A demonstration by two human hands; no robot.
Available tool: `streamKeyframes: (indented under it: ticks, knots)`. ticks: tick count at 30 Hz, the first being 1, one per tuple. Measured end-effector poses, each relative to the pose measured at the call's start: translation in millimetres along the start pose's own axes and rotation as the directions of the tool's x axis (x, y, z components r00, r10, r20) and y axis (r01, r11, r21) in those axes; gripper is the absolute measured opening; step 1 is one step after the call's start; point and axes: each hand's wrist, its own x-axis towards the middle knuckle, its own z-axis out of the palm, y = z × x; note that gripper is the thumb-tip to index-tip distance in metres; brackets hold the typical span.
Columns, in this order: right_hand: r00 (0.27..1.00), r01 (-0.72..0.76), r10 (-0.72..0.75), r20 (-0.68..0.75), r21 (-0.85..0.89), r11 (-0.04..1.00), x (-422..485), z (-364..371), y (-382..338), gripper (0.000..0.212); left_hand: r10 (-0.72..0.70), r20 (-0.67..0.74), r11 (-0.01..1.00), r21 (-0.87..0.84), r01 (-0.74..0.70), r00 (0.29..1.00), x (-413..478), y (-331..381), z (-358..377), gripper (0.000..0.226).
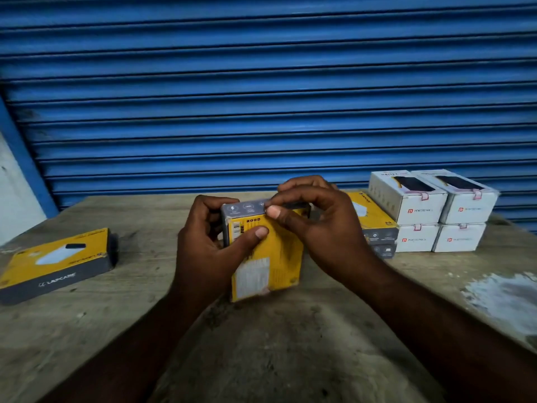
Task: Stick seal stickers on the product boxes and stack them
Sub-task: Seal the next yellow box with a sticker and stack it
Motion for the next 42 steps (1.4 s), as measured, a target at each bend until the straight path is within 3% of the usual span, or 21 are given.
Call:
streamKeyframes:
  ticks: [9,17,24,28,33,42]
  knots:
    - [0.997,0.003,-0.018,0.078,0.196,0.981,1,-8,-4,0.009,-0.064,0.033,0.99,-0.127,0.068,0.997,-3,5,6,0.046]
    - [0.996,0.091,-0.089,-0.017,0.231,0.969,7,-14,-24,0.008,-0.103,-0.007,0.995,-0.009,0.103,0.995,-4,3,4,0.05]
    - [1.0,0.006,-0.009,0.018,0.145,0.989,-1,-5,-13,0.018,-0.088,-0.006,0.995,0.039,0.088,0.996,-5,-1,5,0.04]
    - [0.998,-0.053,0.048,0.048,0.124,0.991,0,-6,-11,0.04,-0.09,-0.005,0.995,0.05,0.09,0.996,-5,-2,4,0.041]
    - [0.996,-0.065,0.052,0.075,0.174,0.983,0,-6,-8,0.011,-0.102,-0.011,0.994,0.037,0.102,0.995,-3,-2,4,0.045]
    - [0.955,-0.272,0.232,0.187,0.227,0.935,3,-8,-11,0.017,-0.12,-0.014,0.993,0.01,0.12,0.993,-3,-3,4,0.04]
